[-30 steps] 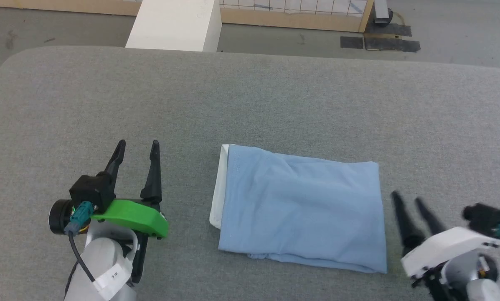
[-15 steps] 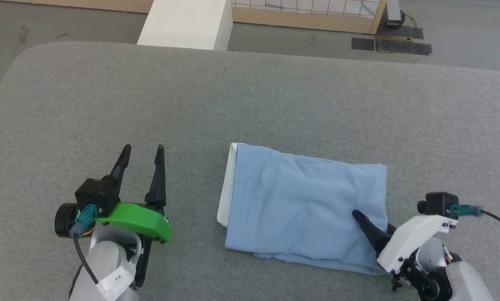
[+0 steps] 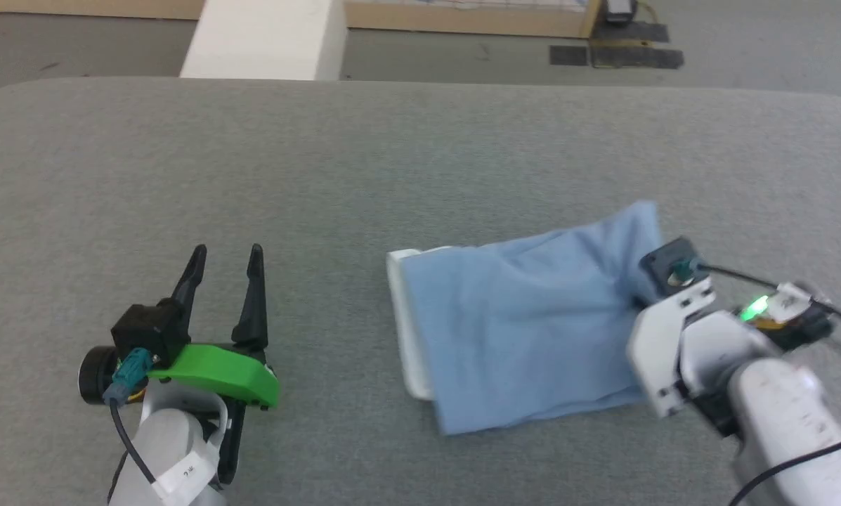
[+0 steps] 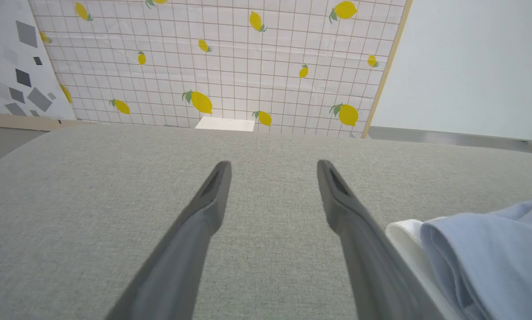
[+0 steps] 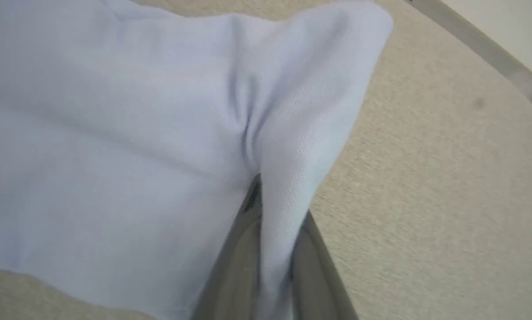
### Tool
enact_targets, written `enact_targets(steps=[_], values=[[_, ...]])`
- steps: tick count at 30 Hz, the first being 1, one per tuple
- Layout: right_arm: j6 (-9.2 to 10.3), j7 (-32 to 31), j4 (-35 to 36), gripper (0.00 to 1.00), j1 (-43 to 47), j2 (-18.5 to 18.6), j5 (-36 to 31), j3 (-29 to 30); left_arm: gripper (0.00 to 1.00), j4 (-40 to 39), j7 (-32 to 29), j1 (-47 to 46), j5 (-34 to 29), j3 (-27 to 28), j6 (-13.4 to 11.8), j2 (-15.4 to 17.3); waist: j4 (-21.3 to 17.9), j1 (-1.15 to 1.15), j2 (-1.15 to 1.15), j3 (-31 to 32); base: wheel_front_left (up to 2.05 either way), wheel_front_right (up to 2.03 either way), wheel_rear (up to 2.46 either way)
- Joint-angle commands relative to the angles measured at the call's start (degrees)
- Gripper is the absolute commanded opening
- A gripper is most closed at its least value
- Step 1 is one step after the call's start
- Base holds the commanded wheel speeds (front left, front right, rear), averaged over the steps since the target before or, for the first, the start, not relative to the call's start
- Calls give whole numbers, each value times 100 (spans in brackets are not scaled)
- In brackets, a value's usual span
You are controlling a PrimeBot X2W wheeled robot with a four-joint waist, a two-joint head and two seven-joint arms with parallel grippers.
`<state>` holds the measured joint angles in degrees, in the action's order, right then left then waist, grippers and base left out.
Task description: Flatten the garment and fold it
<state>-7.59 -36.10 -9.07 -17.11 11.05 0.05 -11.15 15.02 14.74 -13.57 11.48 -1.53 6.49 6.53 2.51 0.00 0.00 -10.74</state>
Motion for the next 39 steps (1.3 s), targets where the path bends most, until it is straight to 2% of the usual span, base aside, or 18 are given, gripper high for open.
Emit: enact_targets(steps=[1,6,8,10,15,20,27,34,35,36,37,39], values=[[10,-59,55,0,-221,326,-110,-91,100,-61,26,-11,-71,13,-7,8,-386,0,0,-220,0,0,0],[10,-46,-38,0,-803,1308,-306,-301,100,-204,26,-225,-115,4,-2,30,-837,0,0,-575,0,0,0],[10,39,-133,0,-985,1590,-410,-261,100,-278,26,-309,-138,11,-5,55,-1000,0,0,-731,0,0,0],[10,128,-213,0,-1127,1699,-488,-116,100,-351,26,-379,-156,41,-12,101,-1157,0,0,-878,0,0,0],[10,320,-540,0,-1350,1808,-828,477,100,-545,26,-491,-218,75,-46,211,-1448,0,0,-1208,0,0,0],[10,598,-887,0,-1549,1840,-1260,1242,100,-651,-10,-629,-248,34,-39,310,-1533,0,0,-1481,0,0,0],[10,1141,-1287,0,-1822,1590,-1808,2249,100,-760,-141,-779,-268,-69,-27,400,-1410,0,0,-1718,0,0,0],[10,1551,-1689,0,-2045,1285,-2288,2949,100,-737,-153,-807,-238,-114,-41,431,-1165,0,0,-1668,0,0,0],[10,1585,-1750,5,-2068,1209,-2338,3091,100,-715,-146,-790,-231,-117,-48,429,-1133,0,0,-1619,0,0,0],[10,1617,-1792,31,-2075,1149,-2375,3202,100,-694,-139,-773,-223,-123,-52,420,-1103,0,0,-1568,0,0,0],[10,1654,-1849,100,-2070,1080,-2398,3367,100,-653,-127,-751,-210,-136,-54,404,-1059,0,0,-1483,0,0,0],[10,1734,-1943,100,-2027,987,-2433,3640,100,-566,-102,-700,-185,-159,-60,363,-978,0,0,-1299,0,0,0]])
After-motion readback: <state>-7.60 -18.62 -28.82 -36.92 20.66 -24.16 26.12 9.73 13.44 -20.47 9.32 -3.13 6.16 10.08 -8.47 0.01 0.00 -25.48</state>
